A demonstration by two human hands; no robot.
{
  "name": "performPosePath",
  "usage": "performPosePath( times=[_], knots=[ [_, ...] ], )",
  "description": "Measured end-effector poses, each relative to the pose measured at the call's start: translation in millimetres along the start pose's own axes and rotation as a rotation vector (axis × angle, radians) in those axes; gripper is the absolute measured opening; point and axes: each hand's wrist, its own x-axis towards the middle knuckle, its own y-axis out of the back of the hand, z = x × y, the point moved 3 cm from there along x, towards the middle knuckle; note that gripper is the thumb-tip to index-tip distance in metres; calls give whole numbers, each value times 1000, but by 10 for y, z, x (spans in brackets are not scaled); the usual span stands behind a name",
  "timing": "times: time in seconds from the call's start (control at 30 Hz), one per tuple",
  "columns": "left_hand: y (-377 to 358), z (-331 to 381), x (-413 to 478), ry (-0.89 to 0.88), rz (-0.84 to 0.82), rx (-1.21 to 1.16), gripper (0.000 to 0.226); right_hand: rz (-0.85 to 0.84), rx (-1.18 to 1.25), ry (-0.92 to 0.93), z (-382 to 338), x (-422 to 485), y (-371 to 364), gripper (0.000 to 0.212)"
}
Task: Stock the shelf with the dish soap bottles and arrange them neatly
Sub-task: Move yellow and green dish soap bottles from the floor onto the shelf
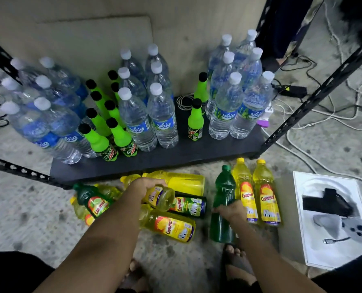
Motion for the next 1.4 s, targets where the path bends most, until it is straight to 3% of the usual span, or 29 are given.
performPosePath(
  times=[0.2, 0.37, 0.43, 0.53, 0.63, 0.7, 0.83, 0.93, 1.03, 1.17, 1.27, 1.4],
  knots=[
    [187, -276, -319, 34, 23, -166, 49, 63, 102, 133, -67, -292, 380, 62],
    [188, -562, -610, 85, -121, -323, 66, 40, 171, 234, -143, -518, 650, 56],
    [81, -712, -790, 52, -206, -413, 69, 41, 209, 273, -167, -637, 759, 64],
    [-139, -897, -1100, -123, -276, -518, 69, 56, 212, 364, -235, -866, 957, 75],
    [-400, -1000, -1555, -297, -291, -496, 28, 66, 208, 466, -349, -1167, 1209, 77],
    [-534, -1015, -1932, -409, -303, -451, 19, 109, 243, 539, -437, -1454, 1439, 74],
    [-596, -945, -2791, -772, -275, -498, 83, 135, 351, 732, -632, -2092, 2006, 82],
    [-504, -774, -3505, -1037, -238, -457, 99, 204, 433, 895, -782, -2602, 2493, 87],
    [-375, -401, -4208, -1305, -109, -423, 115, 319, 485, 1026, -1032, -3115, 3016, 84],
    [-187, 398, -5023, -1594, 241, -401, 136, 439, 582, 1145, -1609, -3626, 3651, 81],
    [57, 1222, -5430, -1695, 551, -340, 144, 548, 592, 1204, -2245, -3824, 4065, 77],
    [342, 2368, -5673, -1708, 866, -208, 150, 652, 577, 1201, -3144, -3751, 4423, 94]
  ],
)
